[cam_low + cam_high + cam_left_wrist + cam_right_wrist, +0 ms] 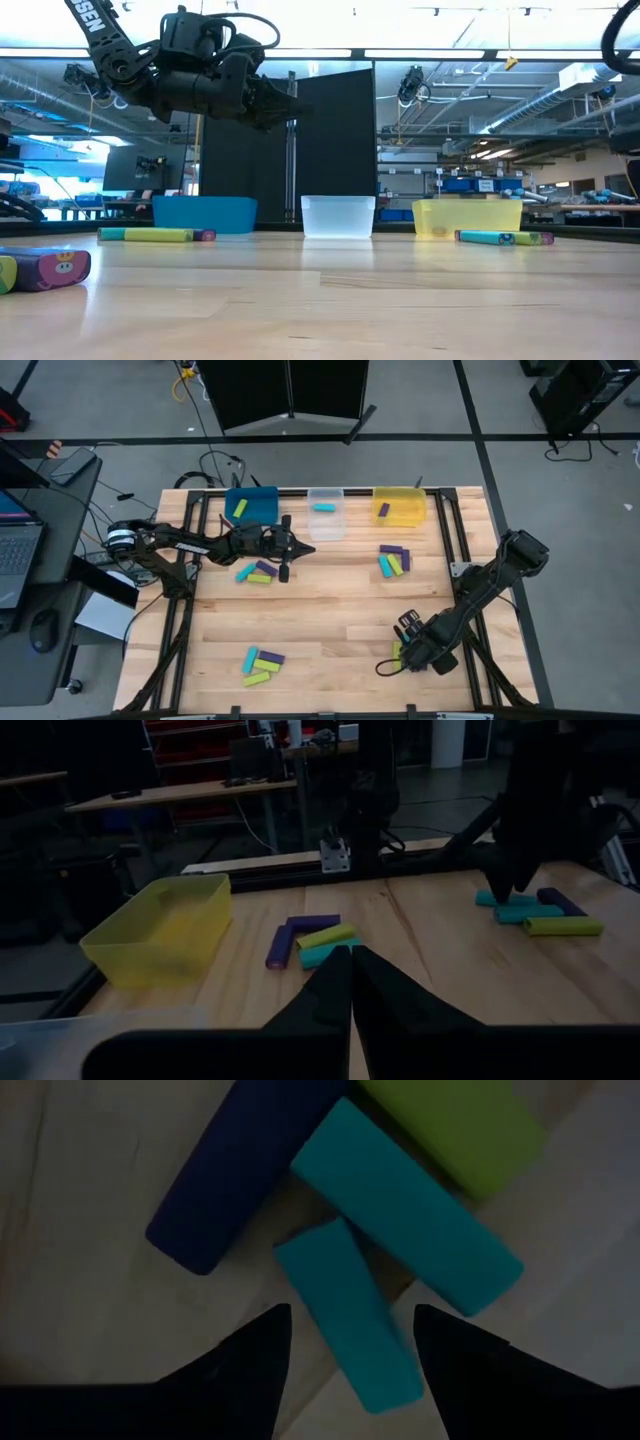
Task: Sort blocks
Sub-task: Put the blue block into the transparent bin
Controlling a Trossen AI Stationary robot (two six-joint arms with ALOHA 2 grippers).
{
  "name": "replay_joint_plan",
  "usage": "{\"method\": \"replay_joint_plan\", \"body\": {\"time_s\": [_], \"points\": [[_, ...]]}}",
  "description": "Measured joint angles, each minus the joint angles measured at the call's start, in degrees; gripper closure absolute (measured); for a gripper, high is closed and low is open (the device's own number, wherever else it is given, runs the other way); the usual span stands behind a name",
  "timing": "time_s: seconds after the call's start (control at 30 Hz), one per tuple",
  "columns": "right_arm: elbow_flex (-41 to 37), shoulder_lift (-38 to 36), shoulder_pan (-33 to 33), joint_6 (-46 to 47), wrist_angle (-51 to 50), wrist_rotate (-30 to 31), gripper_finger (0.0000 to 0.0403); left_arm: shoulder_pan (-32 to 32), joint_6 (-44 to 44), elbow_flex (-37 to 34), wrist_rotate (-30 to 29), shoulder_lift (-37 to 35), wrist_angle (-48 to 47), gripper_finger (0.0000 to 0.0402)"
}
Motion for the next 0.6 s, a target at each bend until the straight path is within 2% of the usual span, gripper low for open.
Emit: {"method": "replay_joint_plan", "body": {"time_s": [0.33, 0.6], "points": [[-3.7, -0.1, 0.2, 1.3, 4.8, 1.4, 0.0207, 0.0, 0.0, 0.0, 0.0, 0.0, -0.4, 0.038], [-3.8, -0.2, 0.2, 3.8, 5.0, 2.0, 0.0269, 0.0, 0.0, 0.0, 0.0, 0.0, -0.4, 0.0381]]}}
